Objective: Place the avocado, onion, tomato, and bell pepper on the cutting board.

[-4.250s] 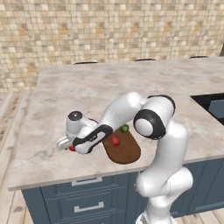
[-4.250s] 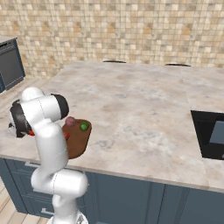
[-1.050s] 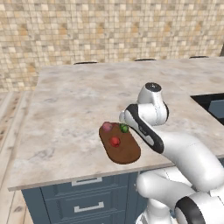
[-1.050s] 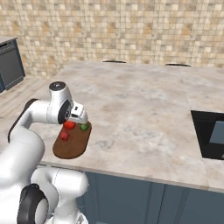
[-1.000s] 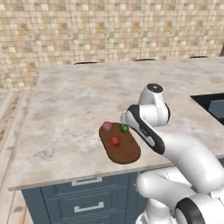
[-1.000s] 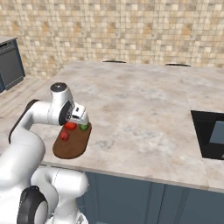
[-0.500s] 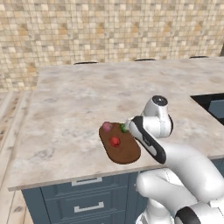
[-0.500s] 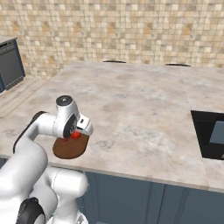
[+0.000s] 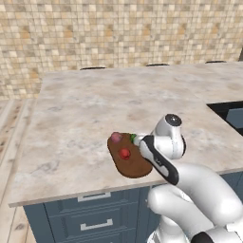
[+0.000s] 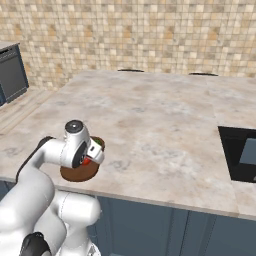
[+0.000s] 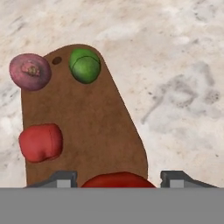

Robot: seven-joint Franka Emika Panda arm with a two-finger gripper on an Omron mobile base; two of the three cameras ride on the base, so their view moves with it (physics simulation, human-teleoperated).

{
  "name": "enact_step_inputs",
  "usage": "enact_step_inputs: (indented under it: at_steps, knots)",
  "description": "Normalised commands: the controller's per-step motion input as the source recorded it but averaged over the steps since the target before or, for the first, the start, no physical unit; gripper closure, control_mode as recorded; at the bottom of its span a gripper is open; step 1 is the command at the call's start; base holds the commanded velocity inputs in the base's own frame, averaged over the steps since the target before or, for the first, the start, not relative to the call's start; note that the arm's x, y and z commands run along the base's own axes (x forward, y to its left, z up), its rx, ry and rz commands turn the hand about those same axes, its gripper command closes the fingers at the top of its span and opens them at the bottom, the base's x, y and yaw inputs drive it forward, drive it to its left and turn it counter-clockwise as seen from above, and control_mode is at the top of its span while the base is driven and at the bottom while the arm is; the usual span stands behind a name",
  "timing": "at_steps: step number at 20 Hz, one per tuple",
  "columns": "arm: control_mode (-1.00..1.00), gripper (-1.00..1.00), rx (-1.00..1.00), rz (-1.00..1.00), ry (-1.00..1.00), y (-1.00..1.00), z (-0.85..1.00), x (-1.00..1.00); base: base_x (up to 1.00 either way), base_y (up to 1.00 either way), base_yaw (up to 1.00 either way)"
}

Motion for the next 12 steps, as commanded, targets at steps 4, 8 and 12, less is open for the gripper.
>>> enact_step_inputs:
  at_steps: [4,8,12]
  knots:
    - [-1.00,1.00,0.04,-0.09,0.00,0.19,-0.06,0.00,0.00,0.00,0.00]
    - [-1.00,1.00,0.00,-0.06,0.00,0.08,-0.02,0.12,0.00,0.00,0.00]
    - [-1.00,1.00,0.00,-0.02,-0.01,0.00,-0.16,0.08,0.00,0.00,0.00]
